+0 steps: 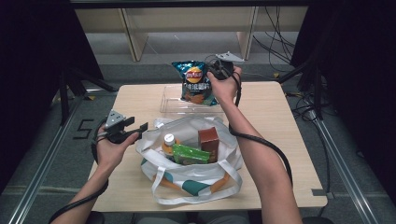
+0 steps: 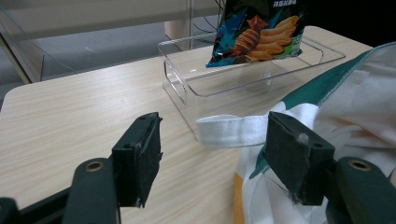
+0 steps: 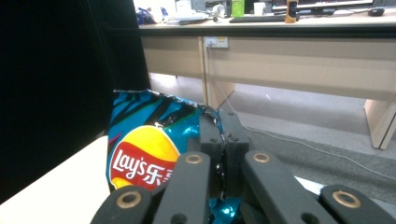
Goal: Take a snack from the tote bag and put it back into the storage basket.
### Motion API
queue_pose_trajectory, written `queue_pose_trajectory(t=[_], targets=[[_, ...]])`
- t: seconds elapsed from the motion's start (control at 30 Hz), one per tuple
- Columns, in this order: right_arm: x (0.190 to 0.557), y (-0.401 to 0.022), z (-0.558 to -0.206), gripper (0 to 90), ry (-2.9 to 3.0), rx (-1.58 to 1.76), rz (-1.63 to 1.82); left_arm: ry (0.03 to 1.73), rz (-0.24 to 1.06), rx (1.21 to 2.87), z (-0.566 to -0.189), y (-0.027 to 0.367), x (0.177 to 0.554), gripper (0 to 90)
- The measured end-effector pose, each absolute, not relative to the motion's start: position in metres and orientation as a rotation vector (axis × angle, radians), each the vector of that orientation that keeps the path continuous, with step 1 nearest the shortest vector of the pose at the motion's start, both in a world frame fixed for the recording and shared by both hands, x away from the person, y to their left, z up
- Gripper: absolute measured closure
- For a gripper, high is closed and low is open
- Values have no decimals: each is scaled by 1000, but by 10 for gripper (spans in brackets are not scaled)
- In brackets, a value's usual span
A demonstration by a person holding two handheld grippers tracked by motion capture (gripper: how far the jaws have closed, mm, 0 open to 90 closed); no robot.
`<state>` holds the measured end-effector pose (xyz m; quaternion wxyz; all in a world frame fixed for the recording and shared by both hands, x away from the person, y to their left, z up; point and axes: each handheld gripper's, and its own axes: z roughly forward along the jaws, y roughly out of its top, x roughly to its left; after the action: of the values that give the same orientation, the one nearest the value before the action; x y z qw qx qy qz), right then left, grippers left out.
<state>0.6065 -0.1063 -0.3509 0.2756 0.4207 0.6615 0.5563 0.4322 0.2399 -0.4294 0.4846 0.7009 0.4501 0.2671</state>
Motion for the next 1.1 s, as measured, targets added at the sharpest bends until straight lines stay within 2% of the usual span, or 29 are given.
queue_pose_trajectory(t=[1.1], targets=[[624, -117, -367, 900, 1750, 1194, 1473, 1094, 652, 1706, -429, 241, 432, 353]])
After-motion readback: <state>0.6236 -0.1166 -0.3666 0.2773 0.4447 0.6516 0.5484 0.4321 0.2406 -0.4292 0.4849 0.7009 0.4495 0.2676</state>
